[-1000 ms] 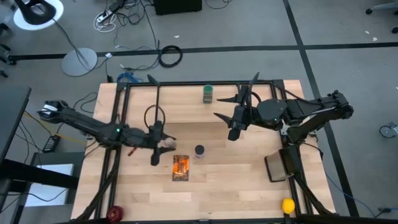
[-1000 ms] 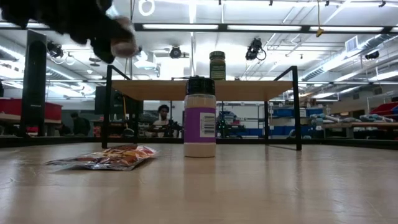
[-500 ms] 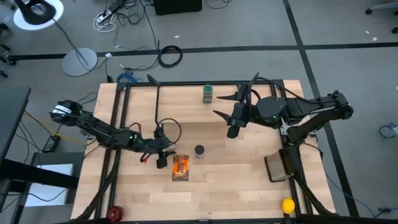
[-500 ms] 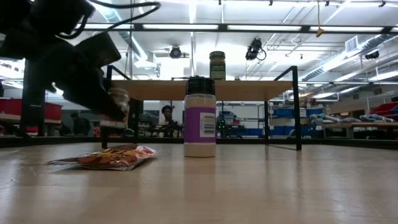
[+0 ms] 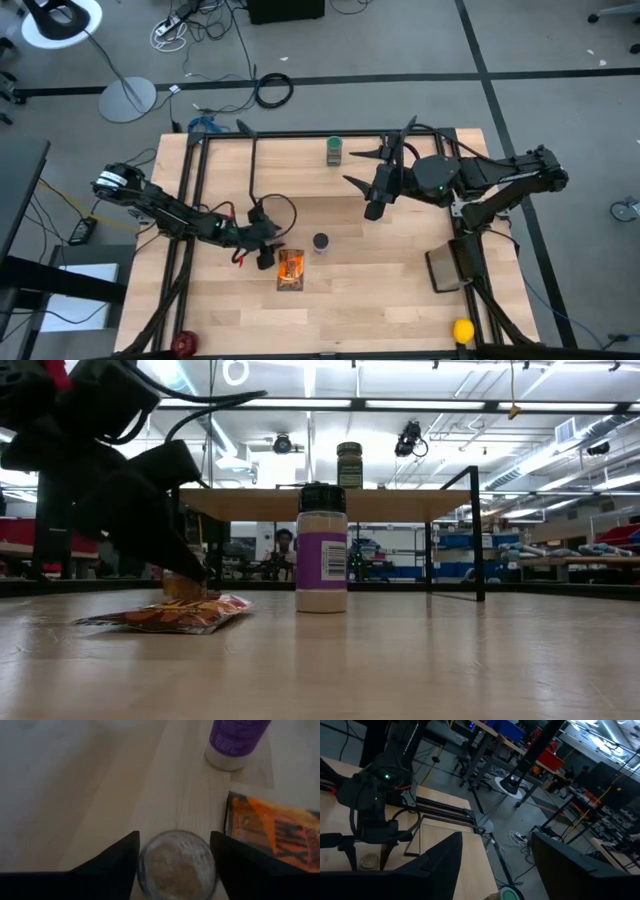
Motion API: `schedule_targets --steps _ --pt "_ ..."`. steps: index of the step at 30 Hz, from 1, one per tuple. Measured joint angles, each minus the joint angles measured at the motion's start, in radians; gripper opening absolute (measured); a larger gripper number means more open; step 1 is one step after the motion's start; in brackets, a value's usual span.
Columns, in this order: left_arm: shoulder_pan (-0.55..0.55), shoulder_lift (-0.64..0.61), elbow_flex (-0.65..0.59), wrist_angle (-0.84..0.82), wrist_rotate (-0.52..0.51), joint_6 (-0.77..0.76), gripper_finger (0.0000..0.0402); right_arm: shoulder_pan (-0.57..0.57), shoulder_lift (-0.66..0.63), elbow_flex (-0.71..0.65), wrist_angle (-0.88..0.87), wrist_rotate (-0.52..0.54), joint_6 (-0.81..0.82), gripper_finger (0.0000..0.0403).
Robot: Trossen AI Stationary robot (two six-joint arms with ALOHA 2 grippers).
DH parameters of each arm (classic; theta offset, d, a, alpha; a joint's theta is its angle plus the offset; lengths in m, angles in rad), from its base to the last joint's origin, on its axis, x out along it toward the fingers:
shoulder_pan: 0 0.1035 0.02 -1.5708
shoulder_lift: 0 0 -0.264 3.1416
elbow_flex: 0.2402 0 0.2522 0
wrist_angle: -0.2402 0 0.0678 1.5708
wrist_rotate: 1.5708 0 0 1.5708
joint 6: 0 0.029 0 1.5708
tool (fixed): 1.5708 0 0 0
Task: Shelf spices
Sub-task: Remove the brown seasoning bottle from the shelf, then remove the green seasoning bottle from the shelf
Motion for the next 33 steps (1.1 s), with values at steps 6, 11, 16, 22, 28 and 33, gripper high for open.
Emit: schedule_targets --steps 6,11,16,22,28,33 --pt "0.0 -0.002 0.034 0.019 0.014 0.001 0.0278 0.0 0.0 0.0 0.0 0.0 0.0 0.0281" --pt "0.0 -0.072 0.143 0.02 0.072 0.082 0.028 -0.007 0.0 0.0 -0.009 0.0 0.039 0.0314" --pt "-0.008 -0.196 0.265 -0.059 0.083 0.215 0.0281 -0.053 0.0 0.0 -0.027 -0.004 0.095 0.0324" --pt "-0.043 -0.363 0.341 -0.113 0.07 0.293 0.0281 -0.158 0.0 -0.027 -0.033 -0.152 0.181 0.031" --pt "-0.085 -0.516 0.344 -0.16 -0.111 0.329 0.0282 -0.294 0.001 -0.13 0.038 -0.275 0.211 0.0307" --pt "-0.111 -0.567 0.344 -0.24 -0.192 0.316 0.0282 -0.413 0.001 -0.193 0.084 -0.407 0.236 0.0311"
